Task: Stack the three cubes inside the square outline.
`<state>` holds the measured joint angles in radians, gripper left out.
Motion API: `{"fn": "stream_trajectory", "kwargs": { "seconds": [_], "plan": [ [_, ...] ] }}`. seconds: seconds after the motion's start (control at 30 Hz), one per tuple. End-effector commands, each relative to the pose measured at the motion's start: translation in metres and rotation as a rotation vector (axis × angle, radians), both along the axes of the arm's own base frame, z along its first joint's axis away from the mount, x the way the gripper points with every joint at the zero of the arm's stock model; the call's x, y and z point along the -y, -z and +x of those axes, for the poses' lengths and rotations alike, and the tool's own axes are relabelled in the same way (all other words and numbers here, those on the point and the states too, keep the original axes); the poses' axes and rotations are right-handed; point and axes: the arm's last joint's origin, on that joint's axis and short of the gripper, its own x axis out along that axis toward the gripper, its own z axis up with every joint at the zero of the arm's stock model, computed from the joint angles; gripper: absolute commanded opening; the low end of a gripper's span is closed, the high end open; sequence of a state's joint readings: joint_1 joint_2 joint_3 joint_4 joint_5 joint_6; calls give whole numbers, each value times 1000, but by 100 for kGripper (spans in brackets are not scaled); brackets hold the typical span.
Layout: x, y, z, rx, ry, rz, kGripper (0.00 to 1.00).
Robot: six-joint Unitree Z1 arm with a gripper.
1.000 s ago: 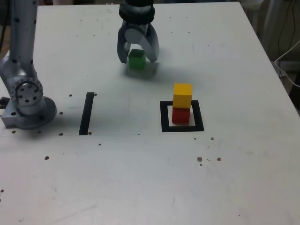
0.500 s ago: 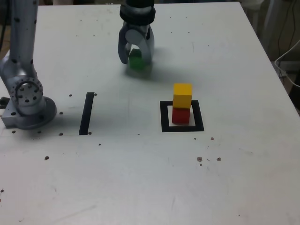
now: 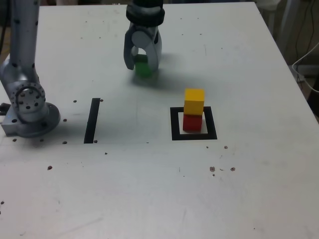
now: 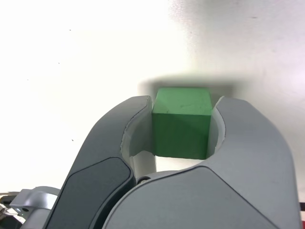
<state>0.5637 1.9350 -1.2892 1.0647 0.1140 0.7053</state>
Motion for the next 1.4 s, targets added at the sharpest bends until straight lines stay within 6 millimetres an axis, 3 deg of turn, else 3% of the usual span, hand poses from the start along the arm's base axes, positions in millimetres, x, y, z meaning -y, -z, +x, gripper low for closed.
{"fn": "stream_trajectory", "kwargs": {
  "seconds": [0.0, 0.2, 0.4, 0.83, 1.37],
  "plan": [
    [8, -12, 0, 26, 17, 6, 17],
    [36, -45, 3, 96, 67, -7, 17],
    [67, -65, 2, 157, 76, -8, 17],
    [113, -79, 10, 204, 26, -10, 17],
    [155, -118, 37, 171, 24, 60, 17]
  ]
}}
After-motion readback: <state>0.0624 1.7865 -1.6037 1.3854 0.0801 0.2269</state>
